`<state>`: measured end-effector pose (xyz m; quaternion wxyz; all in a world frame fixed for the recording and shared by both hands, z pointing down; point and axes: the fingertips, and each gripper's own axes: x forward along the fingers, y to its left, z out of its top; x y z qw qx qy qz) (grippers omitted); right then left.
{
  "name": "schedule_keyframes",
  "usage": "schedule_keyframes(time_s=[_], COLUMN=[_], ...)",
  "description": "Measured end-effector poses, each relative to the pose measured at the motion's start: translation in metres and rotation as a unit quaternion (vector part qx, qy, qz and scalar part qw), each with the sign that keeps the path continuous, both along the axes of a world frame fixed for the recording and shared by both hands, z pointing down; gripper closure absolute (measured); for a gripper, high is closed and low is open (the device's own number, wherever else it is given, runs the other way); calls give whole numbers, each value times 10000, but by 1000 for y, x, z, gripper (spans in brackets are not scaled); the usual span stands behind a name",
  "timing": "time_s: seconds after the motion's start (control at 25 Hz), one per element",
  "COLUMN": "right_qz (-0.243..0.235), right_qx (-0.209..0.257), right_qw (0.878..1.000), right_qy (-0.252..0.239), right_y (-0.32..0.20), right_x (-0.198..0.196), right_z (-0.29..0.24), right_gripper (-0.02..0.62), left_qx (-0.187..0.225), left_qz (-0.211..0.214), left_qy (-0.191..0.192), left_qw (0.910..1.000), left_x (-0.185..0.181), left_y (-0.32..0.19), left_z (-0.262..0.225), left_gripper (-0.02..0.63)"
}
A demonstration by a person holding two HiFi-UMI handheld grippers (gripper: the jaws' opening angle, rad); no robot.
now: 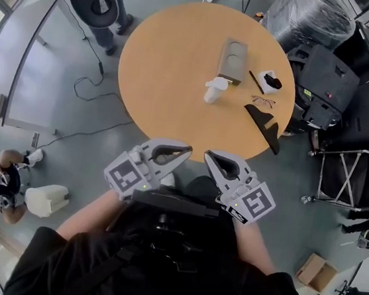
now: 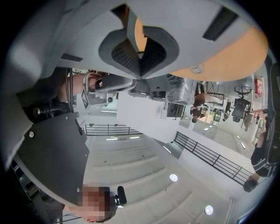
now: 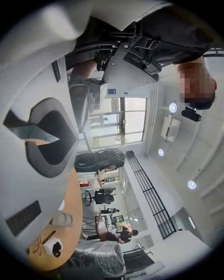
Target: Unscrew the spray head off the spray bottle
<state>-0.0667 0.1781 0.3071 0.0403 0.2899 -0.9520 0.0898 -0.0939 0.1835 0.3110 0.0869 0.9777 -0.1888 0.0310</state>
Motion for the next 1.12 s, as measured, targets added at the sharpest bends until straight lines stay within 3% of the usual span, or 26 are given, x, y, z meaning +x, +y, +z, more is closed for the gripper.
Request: schedule_keyframes(time_s=[0.48, 1.12], right_qz=[34, -504], right_qx=[-56, -147], right_qw=[10000, 9986], right_qy=[57, -92], right_y=[-37, -141], right_x=[3, 86], right_z=[4, 27], right_gripper=[595, 595], left_qx=[124, 95], left_qz=[-56, -370], left_qy=[158, -50], left_qw=[9998, 9993], left_x=[-4, 94], left_y=[-35, -134], left_z=[1, 28], left_gripper=[603, 603])
